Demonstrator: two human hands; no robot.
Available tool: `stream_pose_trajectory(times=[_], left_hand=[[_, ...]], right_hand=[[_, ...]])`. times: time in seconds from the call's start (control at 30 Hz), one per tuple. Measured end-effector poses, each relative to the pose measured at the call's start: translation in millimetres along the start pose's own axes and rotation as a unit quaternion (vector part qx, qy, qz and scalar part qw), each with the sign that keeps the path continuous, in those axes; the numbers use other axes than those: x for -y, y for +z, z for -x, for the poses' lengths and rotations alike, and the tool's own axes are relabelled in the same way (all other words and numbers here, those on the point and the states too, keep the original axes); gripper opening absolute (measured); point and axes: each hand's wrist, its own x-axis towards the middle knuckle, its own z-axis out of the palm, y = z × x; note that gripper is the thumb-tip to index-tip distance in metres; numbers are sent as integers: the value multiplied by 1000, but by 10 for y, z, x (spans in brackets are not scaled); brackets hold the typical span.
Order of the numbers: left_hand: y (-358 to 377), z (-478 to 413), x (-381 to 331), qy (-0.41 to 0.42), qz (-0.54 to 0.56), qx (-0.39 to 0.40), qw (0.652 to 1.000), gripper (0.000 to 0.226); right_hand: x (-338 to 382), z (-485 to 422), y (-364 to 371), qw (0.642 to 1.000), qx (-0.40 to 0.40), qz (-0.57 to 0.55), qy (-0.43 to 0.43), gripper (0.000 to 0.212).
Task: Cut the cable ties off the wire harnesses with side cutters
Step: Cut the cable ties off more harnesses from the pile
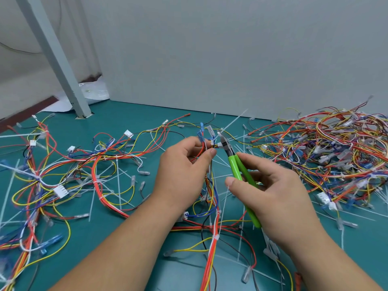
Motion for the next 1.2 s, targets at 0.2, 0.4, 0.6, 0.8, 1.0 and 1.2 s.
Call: stream_pose_trajectory(times=[0.2,0.4,0.6,0.8,1.0,1.2], left_hand=[[1,-10,-3,-1,16,-4,1000,11],[-4,-5,-14,0,20,1,1000,12],[-15,-13,13,7,10,-3,1000,8],[-18,-36,29,-7,22,-2,1000,9],[-32,-69,28,-31,55,-7,998,5],[-48,-84,38,-20,30,-16,999,12]], right_hand=[[-18,-8,-5,1000,3,23,-18,45],[-72,-2,-10,994,-4,95,-49,55],[-83,3,-20,979,-20,184,-89,58],[-84,5,-26,966,-34,230,-113,58],[-48,22,-23,959,-32,249,-129,59],[-41,19,-21,962,-28,243,-124,59]])
